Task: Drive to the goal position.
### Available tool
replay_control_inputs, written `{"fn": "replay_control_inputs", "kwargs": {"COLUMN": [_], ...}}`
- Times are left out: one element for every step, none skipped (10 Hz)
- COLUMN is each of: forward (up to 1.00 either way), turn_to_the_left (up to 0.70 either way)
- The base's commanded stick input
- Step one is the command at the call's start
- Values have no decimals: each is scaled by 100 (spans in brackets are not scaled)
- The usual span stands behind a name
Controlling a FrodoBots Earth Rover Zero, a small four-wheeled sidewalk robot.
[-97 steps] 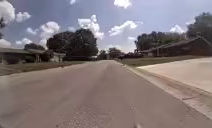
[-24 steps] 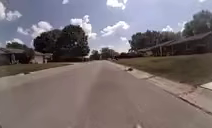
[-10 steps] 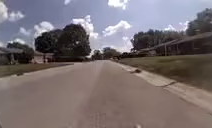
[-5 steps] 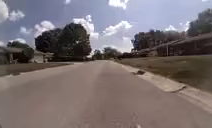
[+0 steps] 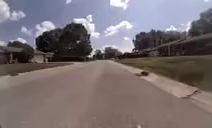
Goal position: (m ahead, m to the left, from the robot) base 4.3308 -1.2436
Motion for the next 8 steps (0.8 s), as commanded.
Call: {"fn": "replay_control_inputs", "kwargs": {"forward": [70,70,70,70,70,70,70,70], "turn_to_the_left": [0,0,0,0,0,0,0,0]}}
